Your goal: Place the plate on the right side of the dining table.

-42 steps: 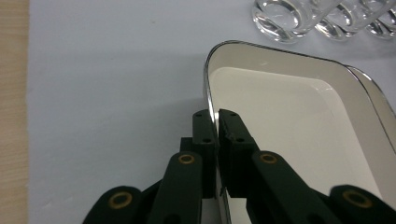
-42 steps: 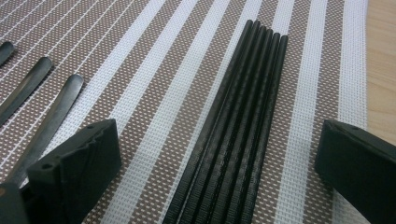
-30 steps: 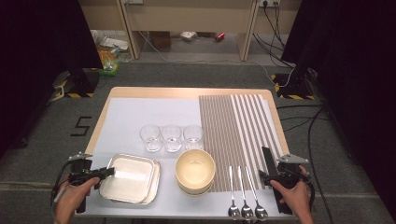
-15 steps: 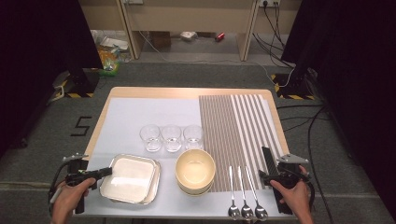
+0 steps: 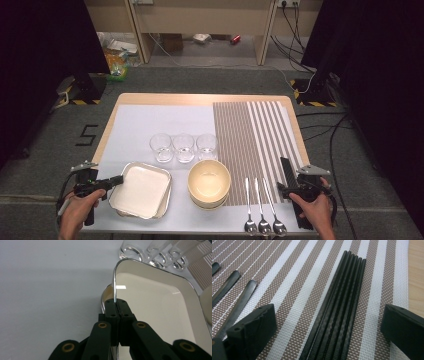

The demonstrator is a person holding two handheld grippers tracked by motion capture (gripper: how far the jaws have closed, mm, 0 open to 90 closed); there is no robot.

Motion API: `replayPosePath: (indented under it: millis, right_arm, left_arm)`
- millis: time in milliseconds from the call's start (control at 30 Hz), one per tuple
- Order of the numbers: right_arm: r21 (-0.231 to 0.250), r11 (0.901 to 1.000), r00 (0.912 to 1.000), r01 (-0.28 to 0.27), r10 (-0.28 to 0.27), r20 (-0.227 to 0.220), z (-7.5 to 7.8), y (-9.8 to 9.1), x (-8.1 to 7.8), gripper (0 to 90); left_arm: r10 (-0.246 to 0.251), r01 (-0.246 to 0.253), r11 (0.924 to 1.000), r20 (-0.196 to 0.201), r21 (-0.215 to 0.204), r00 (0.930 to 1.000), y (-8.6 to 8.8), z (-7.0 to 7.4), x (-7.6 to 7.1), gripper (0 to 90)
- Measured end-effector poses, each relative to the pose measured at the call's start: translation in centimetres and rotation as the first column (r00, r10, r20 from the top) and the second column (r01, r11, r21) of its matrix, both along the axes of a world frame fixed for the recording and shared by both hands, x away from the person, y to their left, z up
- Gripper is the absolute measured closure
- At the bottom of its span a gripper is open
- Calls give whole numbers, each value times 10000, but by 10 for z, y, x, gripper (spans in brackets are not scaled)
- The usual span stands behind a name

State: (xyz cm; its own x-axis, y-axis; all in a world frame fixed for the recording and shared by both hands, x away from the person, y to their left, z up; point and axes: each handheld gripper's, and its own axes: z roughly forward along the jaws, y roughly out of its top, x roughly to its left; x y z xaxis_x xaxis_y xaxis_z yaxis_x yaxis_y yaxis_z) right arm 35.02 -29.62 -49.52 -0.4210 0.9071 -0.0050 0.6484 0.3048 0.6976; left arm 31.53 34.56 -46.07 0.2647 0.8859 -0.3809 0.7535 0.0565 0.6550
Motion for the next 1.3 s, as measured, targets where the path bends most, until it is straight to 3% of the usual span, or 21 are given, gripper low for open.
replayPosePath:
  millis: [367,467,567,633,767,933,1133,1300]
  right_arm:
    - [89,10000,10000,-3,3,5,0,-1,0,9]
    - [270,9996,10000,20,-22,93,1,-3,0,50]
    - [413,9986,9990,331,-343,283,4,-5,0,186]
    - [505,9986,9993,180,-196,308,5,-5,1,146]
    - [595,9982,9983,-77,42,580,11,-3,-1,162]
    - [775,9964,9943,-346,265,1035,24,-2,-2,156]
    - [1023,9934,9885,-513,359,1468,51,1,-3,154]
    - [1096,9877,9806,-1117,917,1731,73,16,-2,155]
  left_arm:
    - [-101,100,9999,131,6,9999,0,8,2,884]
    - [-92,92,10000,207,25,9997,1,13,3,884]
    - [-48,48,10000,332,13,9994,2,16,3,883]
    - [-64,64,10000,310,0,9995,2,19,2,884]
    - [-41,42,10000,362,-31,9993,3,22,3,883]
    - [-77,78,10000,451,-9,9990,2,27,4,884]
    - [-132,130,9999,534,41,9985,0,38,6,884]
    - [-189,183,9998,651,93,9977,-4,49,8,884]
